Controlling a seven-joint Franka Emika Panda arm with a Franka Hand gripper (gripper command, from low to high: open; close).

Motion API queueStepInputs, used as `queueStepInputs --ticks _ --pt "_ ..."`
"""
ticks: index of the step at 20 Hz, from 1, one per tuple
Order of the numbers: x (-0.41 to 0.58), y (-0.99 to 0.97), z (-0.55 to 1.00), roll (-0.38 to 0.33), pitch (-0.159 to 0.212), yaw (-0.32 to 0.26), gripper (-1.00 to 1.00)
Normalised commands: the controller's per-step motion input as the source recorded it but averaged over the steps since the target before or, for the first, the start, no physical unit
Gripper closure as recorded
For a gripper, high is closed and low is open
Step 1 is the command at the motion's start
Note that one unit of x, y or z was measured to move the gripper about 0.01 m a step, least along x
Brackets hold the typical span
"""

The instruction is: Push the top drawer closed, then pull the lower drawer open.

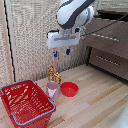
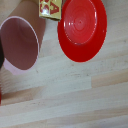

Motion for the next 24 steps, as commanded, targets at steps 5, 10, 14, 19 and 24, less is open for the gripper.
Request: queueStepInputs --ticks 5,10,14,19,24 --pt "-0.029 0.04 0.04 -0.133 0.018 0.262 -1.0" --pt "-0.148 -0.1 0.07 -0.253 0.0 0.234 -1.0" --pt "-0.172 -0.13 0.08 -0.274 -0.015 0.219 -1.0" --pt "-0.146 -0.14 0.03 -0.287 -0.04 0.21 -1.0" --pt "-0.026 -0.05 0.03 -0.335 -0.016 0.172 -1.0"
